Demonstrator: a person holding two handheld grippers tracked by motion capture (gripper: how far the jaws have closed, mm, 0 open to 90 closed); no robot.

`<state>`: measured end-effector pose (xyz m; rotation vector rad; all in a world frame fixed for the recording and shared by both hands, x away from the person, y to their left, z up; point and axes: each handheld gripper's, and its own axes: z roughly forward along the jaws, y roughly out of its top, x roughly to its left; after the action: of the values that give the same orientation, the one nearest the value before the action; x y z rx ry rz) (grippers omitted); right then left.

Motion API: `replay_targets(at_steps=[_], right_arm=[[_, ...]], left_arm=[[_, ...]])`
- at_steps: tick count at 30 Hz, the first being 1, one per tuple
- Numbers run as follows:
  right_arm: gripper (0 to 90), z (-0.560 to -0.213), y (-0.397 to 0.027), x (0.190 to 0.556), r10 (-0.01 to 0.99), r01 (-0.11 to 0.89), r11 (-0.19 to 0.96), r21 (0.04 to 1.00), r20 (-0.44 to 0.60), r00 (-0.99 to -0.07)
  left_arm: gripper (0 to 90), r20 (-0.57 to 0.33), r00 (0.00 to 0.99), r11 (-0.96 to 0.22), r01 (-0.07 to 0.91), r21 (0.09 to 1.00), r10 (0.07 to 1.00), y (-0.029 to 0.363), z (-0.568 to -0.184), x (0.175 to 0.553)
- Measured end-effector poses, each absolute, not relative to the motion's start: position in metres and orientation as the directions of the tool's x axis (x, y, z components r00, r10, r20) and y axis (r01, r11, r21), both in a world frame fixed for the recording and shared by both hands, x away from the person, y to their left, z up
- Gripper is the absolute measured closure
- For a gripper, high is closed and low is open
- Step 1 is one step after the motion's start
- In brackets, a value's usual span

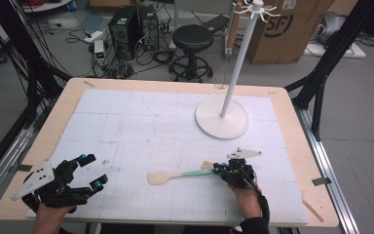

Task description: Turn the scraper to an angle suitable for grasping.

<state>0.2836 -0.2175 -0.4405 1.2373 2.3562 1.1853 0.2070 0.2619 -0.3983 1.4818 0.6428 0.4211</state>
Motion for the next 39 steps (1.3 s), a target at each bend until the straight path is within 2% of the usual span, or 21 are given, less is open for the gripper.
replay_targets(at_steps=[9, 15, 22, 39], right_arm=[[88.4, -0.441, -0.171, 0.289, 0.7, 0.549, 0.388, 0.74, 0.151, -0.698], [88.6, -0.434, -0.188, 0.279, 0.728, 0.539, 0.336, 0.773, 0.15, -0.669], [89.1, -0.446, -0.215, 0.265, 0.744, 0.572, 0.343, 0.745, 0.157, -0.65], [89.1, -0.447, -0.177, 0.294, 0.772, 0.581, 0.34, 0.74, 0.132, -0.621]], left_arm=[[18.5, -0.137, 0.769, 0.064, 0.124, 0.99, 0.624, 0.26, -0.397, 0.206], [18.5, -0.136, 0.769, 0.062, 0.124, 0.99, 0.624, 0.261, -0.398, 0.206], [18.5, -0.137, 0.767, 0.067, 0.122, 0.99, 0.626, 0.262, -0.398, 0.206], [18.5, -0.142, 0.762, 0.069, 0.128, 0.989, 0.632, 0.268, -0.401, 0.206]])
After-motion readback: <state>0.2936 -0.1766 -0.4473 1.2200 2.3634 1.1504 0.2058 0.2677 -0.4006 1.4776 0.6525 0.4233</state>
